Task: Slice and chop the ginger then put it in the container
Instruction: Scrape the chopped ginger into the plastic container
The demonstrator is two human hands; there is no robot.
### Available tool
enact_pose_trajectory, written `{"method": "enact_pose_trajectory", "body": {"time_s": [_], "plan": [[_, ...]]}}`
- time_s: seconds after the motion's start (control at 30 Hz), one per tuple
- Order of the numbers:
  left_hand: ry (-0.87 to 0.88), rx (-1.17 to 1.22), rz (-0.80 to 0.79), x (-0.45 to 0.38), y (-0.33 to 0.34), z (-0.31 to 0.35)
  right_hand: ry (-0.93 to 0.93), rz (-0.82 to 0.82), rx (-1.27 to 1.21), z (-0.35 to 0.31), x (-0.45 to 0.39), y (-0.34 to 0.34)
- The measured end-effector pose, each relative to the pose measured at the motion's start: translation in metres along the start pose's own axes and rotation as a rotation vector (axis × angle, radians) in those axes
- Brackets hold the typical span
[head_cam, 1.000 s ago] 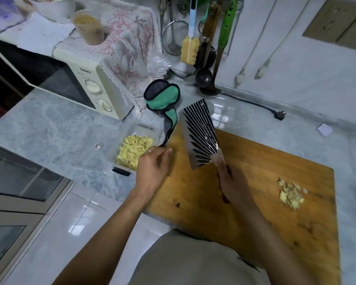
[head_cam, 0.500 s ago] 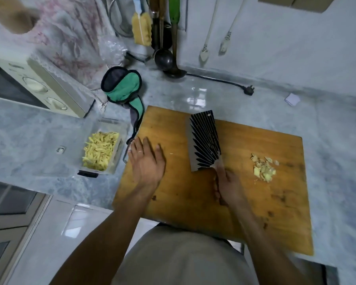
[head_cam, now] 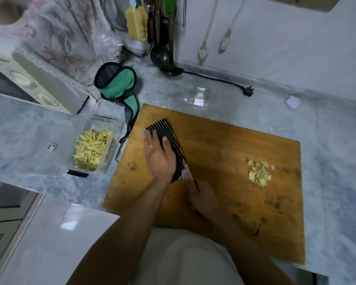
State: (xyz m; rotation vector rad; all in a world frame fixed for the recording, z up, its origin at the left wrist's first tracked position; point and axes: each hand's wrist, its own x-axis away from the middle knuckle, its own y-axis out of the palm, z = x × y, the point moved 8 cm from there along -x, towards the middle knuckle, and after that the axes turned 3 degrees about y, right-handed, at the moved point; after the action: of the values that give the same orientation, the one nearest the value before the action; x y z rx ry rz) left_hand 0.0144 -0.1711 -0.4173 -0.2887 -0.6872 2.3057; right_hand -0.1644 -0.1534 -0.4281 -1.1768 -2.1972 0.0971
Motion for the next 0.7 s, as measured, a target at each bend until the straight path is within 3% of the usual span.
{"method": "enact_pose_trajectory", "body": {"time_s": [0.1,0.2,0.4,0.7], "plan": [[-0.079,0.212,0.027,0.000,-0.005,0.001,-0.022,-0.040,-0.046,-0.011,0.003,0.000],[-0.044,0.262,0.072,-0.007,-0.025,0.014,-0.056,-0.069,-0.052,-0.032,0.003,-0.005],[0.279,0.060,0.090,-0.040,-0.074,0.042,-0.097,-0.130,0.007,-0.096,-0.011,0.009],[0.401,-0.192,0.258,-0.092,-0.172,0.002,-0.121,-0.222,0.100,-0.155,-0.027,0.058]]}}
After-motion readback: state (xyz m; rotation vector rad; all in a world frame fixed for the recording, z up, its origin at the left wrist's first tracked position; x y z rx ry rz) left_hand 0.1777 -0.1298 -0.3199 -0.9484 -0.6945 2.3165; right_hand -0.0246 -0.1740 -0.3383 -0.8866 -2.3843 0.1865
